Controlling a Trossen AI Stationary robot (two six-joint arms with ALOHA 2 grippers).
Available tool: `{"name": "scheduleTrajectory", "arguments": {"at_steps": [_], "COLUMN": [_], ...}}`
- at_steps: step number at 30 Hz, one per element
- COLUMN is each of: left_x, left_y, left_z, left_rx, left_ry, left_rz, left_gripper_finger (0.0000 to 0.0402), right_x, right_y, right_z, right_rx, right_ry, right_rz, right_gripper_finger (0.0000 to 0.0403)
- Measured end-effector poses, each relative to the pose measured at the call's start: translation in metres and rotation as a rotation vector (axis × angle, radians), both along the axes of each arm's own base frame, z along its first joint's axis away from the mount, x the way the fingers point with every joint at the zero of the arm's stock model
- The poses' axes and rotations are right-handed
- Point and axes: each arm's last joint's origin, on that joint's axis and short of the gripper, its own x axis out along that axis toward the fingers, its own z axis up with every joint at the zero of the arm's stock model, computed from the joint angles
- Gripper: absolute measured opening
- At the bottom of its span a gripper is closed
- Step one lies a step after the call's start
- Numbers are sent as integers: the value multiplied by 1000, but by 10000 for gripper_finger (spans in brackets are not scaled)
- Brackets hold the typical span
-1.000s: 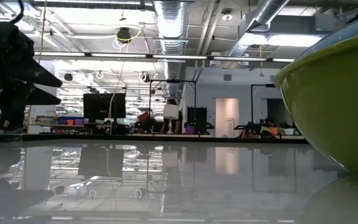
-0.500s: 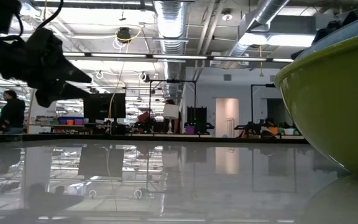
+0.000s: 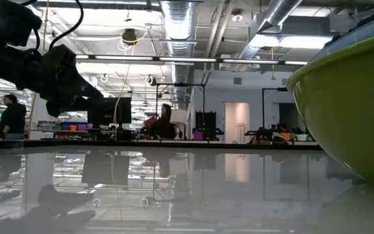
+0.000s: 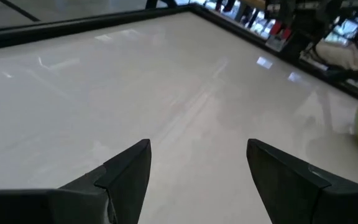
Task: Nest bowls inside each other
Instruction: Return to Home Position
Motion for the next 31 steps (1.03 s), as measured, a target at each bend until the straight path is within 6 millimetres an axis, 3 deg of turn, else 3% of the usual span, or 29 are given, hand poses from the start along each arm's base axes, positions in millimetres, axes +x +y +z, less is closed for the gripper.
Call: {"name": "scheduleTrajectory", "arguments": {"at_steps": [20, 31], "left_x": [5, 15], "left_y": [3, 3], "left_z": [-11, 34], "left_rx": [3, 107], "left_ry": [99, -79], "left_rz": [46, -30], "left_gripper_finger": [254, 254], "right_x": [-1, 1], "right_y": [-1, -1], "right_z": [-3, 14], "right_rx": [7, 74], "right_ry": [35, -35], "right_rz": [-38, -36], "right_gripper_finger": [218, 218]}}
